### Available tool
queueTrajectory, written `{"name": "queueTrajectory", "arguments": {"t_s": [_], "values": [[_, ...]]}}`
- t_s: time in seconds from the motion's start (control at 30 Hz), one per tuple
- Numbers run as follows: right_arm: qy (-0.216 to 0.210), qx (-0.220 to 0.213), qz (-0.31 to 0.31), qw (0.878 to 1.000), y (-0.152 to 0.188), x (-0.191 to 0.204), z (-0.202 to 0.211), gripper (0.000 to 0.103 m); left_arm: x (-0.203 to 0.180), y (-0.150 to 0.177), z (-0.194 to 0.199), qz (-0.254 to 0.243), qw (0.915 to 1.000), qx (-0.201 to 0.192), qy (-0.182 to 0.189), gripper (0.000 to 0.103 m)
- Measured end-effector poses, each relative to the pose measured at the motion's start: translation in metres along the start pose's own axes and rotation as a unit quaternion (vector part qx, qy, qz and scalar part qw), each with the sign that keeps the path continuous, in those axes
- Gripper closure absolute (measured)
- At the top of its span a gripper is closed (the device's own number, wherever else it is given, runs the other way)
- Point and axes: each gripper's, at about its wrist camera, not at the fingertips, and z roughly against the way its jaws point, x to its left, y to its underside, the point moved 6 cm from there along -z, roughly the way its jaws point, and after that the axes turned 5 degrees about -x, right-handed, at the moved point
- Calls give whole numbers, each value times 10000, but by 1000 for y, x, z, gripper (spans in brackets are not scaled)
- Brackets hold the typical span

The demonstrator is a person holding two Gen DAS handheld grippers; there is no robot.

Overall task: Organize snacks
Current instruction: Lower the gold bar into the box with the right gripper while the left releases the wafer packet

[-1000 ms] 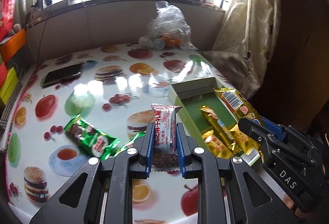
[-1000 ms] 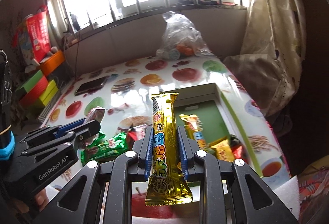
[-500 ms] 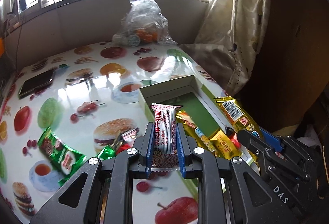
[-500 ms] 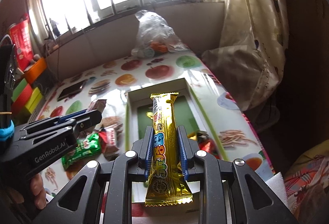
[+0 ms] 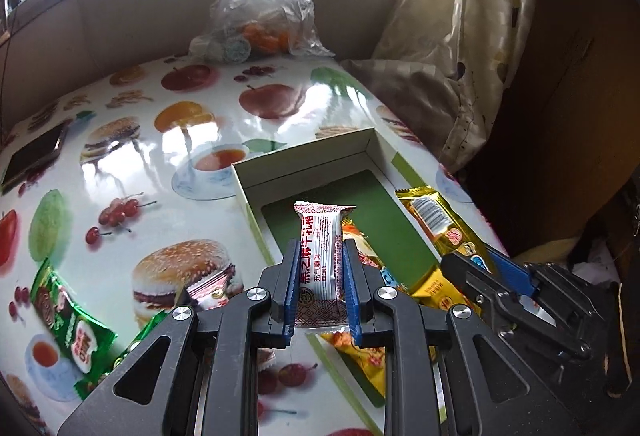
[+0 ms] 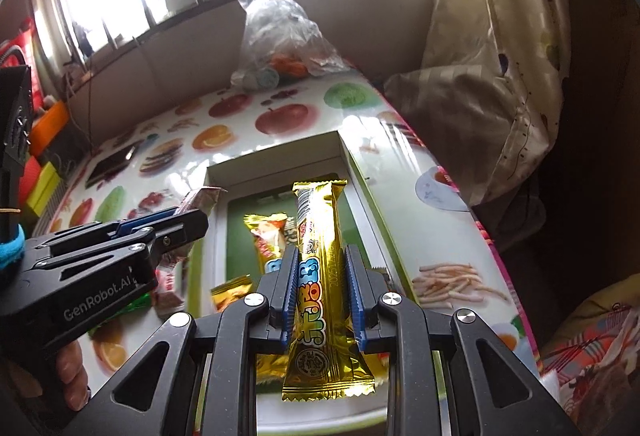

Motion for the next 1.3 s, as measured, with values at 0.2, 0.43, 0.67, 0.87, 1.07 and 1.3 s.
{"name": "queueTrajectory", "arguments": {"t_s": [0.2, 0.43, 0.67, 0.87, 1.07, 1.3], "values": [[-31, 204, 63, 9998, 0, -5, -23, 81, -5, 1, -16, -39, 9999, 108, 82, 82], [44, 296, 200, 9994, 0, -8, -37, 81, -5, 6, -29, -71, 9998, 209, 4, 82], [126, 276, 344, 9989, 0, -8, -42, 81, -4, 10, -38, -110, 9994, 317, 1, 82], [83, 296, 301, 9991, 1, -9, -45, 81, -4, 11, -40, -76, 9994, 322, 59, 82], [77, 297, 274, 9992, 1, -9, -44, 80, -5, 10, -41, -111, 9994, 327, 41, 82], [125, 276, 238, 9993, 2, -9, -42, 74, -5, 11, -37, -93, 9994, 300, 108, 79]]}}
